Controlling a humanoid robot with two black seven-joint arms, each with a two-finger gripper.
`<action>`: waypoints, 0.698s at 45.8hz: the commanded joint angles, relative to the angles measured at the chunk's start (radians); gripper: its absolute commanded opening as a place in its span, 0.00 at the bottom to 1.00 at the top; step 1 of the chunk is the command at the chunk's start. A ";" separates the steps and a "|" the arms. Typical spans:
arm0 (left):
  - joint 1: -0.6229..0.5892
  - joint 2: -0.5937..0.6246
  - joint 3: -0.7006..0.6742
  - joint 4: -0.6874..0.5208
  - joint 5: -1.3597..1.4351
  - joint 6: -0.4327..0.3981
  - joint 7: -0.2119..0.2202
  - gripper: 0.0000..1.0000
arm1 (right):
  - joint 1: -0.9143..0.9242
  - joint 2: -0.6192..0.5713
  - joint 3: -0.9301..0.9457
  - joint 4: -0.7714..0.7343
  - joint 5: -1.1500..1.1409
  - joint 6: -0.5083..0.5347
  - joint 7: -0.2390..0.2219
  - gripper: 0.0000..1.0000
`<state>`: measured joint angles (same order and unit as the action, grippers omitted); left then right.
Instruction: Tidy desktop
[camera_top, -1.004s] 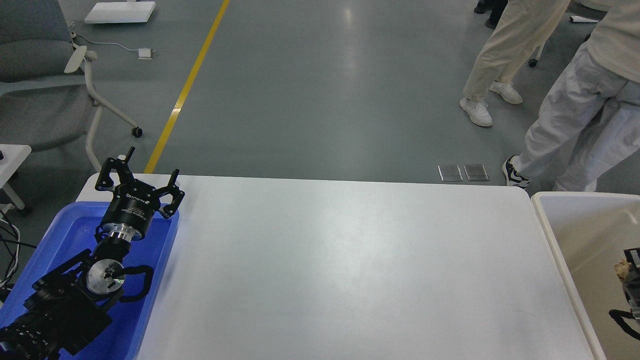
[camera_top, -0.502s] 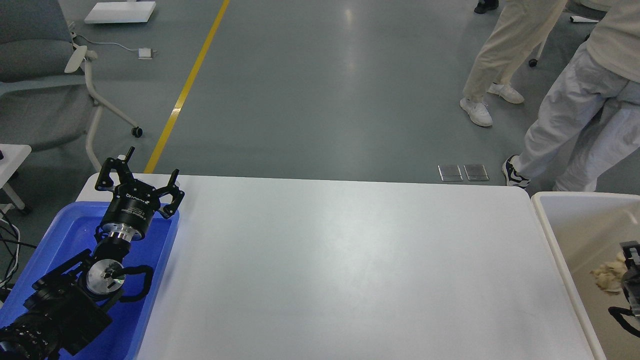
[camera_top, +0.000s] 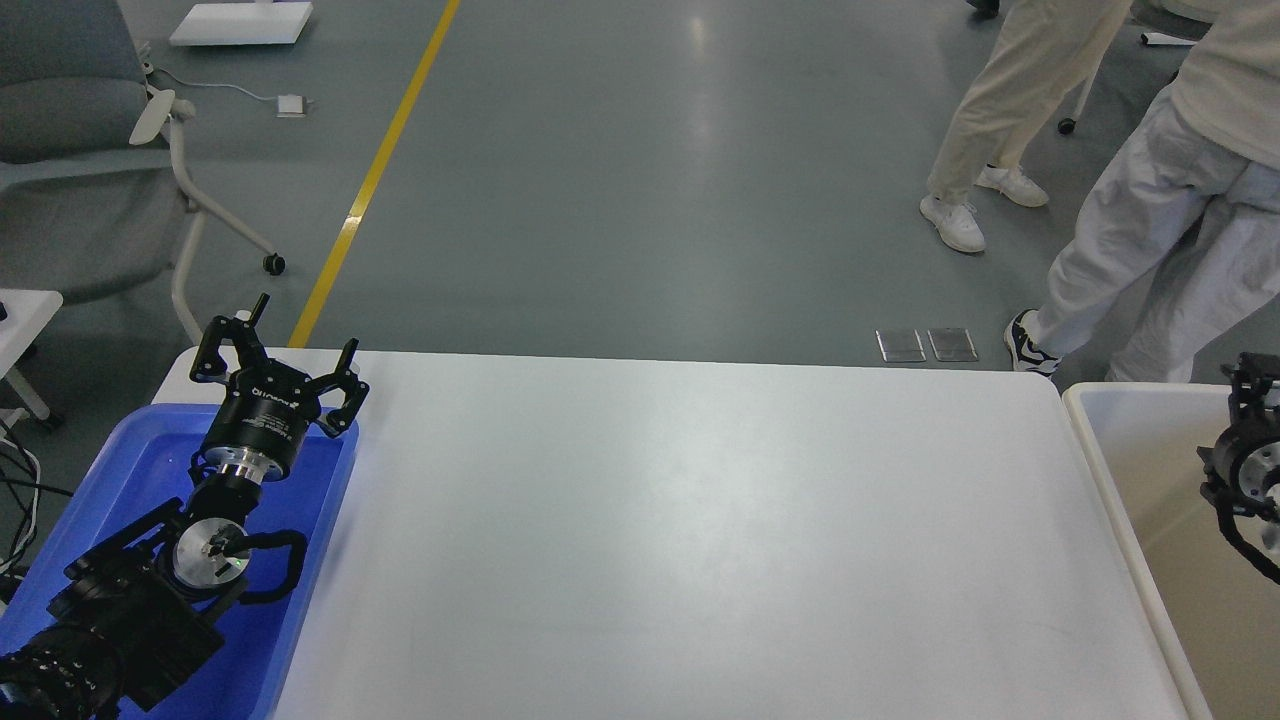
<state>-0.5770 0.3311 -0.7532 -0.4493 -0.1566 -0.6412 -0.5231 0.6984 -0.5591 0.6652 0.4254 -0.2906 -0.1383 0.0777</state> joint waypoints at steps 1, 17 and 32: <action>0.000 0.000 0.000 0.000 0.000 0.000 0.000 1.00 | 0.006 -0.038 0.214 0.197 -0.007 0.003 0.054 1.00; 0.000 -0.001 0.000 0.000 0.000 0.000 0.000 1.00 | -0.026 -0.074 0.373 0.483 -0.009 0.173 0.293 1.00; 0.000 0.000 0.000 0.000 0.000 0.000 0.000 1.00 | -0.128 0.059 0.359 0.441 -0.010 0.217 0.452 1.00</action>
<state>-0.5770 0.3312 -0.7532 -0.4494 -0.1563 -0.6412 -0.5231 0.6391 -0.5781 1.0119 0.8596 -0.2987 0.0385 0.4437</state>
